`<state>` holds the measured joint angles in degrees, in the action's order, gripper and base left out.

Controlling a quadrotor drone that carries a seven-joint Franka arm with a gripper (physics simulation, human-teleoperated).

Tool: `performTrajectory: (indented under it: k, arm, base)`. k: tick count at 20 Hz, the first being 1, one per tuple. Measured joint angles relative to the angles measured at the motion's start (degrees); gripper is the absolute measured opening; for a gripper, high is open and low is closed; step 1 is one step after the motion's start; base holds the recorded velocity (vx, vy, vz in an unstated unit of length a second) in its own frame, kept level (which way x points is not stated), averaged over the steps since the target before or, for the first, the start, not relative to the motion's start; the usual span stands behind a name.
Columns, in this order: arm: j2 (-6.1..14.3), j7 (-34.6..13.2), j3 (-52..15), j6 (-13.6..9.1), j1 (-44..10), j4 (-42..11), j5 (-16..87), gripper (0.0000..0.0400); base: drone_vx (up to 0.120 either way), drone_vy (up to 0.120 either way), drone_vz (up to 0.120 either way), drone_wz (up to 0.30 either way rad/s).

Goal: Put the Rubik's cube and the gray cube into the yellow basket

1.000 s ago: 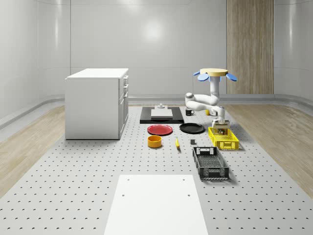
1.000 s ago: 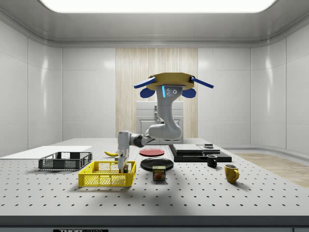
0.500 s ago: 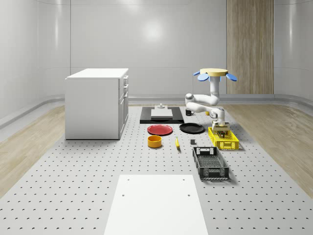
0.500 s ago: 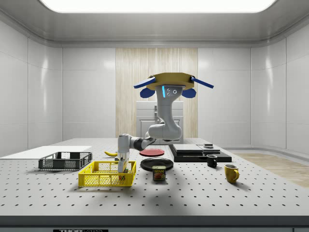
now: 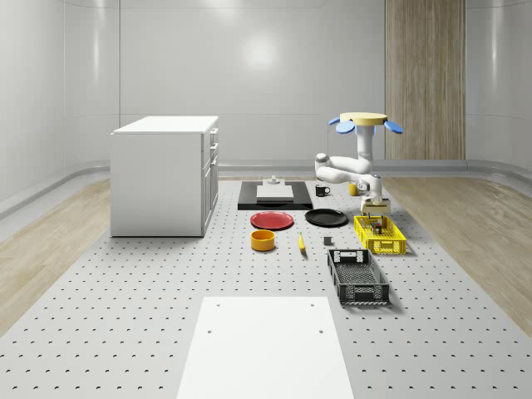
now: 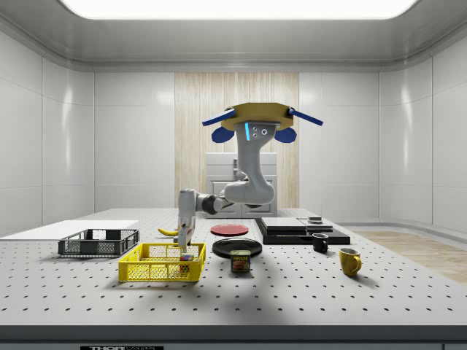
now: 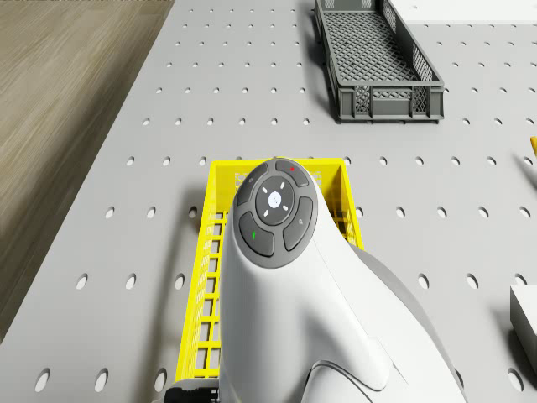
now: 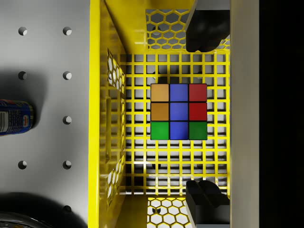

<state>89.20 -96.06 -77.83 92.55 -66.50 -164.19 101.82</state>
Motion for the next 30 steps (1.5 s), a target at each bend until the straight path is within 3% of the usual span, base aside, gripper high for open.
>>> performTrajectory:
  k: [3,18,23,30]
  arm:
    - [0.01,-0.01,-1.28,-0.37,0.12,-0.21,-1.23,0.0399]
    - [0.46,-0.08,-2.78,-0.36,0.16,-0.40,-2.79,0.0400]
    - [0.61,-0.10,-2.83,-0.23,0.13,-0.40,-2.88,0.0400]
    - [0.81,-0.13,-2.87,-0.05,0.10,-0.40,-2.97,0.0400]
  base:
    - [0.067,-0.067,0.093,0.000]
    - [0.120,-0.120,0.000,0.000]
    - [0.000,-0.120,0.000,0.000]
    - [0.114,-0.120,0.000,0.000]
